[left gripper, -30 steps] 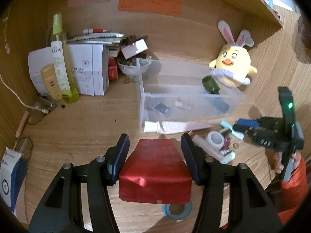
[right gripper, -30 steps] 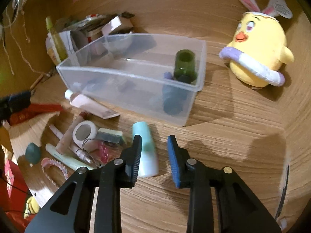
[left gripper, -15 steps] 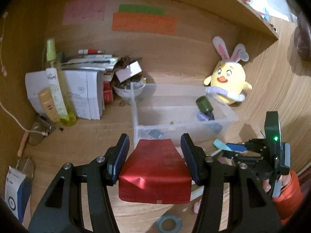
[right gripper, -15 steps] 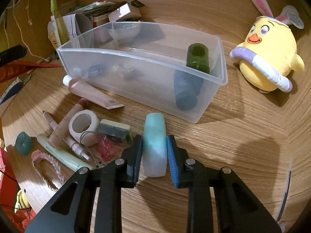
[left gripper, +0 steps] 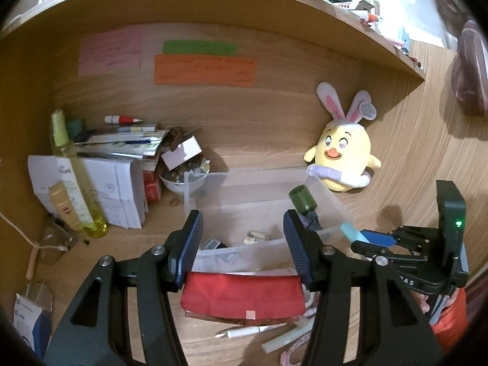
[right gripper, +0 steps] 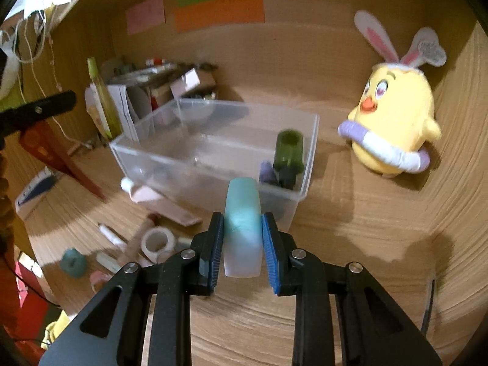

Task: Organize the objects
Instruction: 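Carry the red pouch and mint tube into the bin and release the pouch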

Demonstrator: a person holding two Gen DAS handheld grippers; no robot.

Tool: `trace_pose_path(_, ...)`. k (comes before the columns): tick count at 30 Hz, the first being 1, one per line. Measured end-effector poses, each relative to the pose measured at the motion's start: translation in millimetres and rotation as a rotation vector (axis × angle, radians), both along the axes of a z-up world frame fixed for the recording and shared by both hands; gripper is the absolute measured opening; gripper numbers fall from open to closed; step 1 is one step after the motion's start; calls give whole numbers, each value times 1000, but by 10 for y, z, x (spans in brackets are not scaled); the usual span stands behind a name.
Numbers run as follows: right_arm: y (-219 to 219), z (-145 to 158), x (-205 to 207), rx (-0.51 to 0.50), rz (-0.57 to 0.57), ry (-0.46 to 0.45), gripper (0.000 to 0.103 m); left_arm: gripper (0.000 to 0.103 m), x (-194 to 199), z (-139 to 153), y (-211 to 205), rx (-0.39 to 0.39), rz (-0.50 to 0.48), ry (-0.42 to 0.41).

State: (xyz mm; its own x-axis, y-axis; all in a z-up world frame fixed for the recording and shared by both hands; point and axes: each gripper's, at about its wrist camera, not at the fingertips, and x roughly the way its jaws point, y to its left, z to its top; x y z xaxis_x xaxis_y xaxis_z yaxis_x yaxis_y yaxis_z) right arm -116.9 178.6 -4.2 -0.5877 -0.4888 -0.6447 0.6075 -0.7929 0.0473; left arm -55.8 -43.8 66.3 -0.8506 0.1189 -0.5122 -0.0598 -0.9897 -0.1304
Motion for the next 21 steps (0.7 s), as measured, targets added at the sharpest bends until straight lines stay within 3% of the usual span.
trace_pose_path(12,-88,294,-116,-71,17,59,23,54,-274,279,146,-5,-16,42)
trace_pose_path(21,-184,413,-306,-83,26,86,23,54,-611,324,183,10,-2,57)
